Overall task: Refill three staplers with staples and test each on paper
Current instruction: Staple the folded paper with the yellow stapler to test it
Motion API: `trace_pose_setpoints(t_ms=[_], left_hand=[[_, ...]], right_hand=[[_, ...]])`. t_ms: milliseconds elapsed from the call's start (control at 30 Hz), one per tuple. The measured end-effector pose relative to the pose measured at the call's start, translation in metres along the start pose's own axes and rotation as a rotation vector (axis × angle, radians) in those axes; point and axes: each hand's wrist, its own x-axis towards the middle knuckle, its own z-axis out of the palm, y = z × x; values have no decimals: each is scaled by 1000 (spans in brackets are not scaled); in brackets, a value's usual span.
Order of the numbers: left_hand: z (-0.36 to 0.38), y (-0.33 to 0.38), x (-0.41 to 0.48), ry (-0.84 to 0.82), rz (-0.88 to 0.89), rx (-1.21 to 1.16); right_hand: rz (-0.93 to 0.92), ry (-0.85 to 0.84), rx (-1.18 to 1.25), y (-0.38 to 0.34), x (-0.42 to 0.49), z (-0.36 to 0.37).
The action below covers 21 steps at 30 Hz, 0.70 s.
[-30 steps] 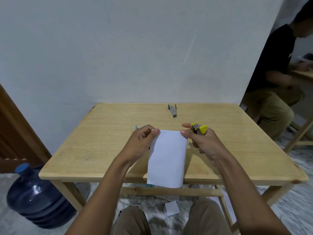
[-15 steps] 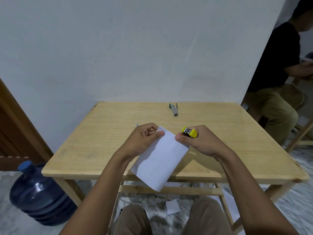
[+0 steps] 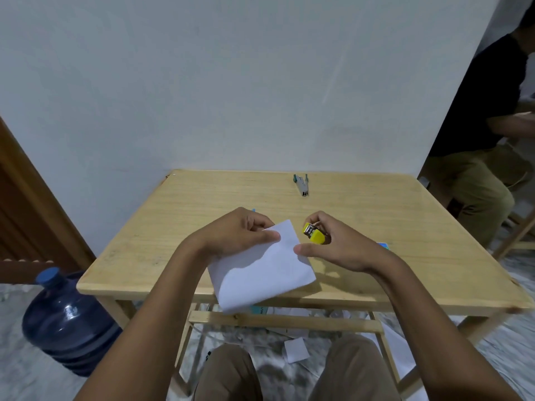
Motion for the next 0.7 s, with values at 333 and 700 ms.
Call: trace_pose_setpoints(t_ms=[333,700], left_hand=[[7,5,4,-77,19,133],[10,12,7,-69,17,228]], right_hand=[[-25,-195,-137,-19,0,-4],[-102,-212,-126,-16,0,-7]])
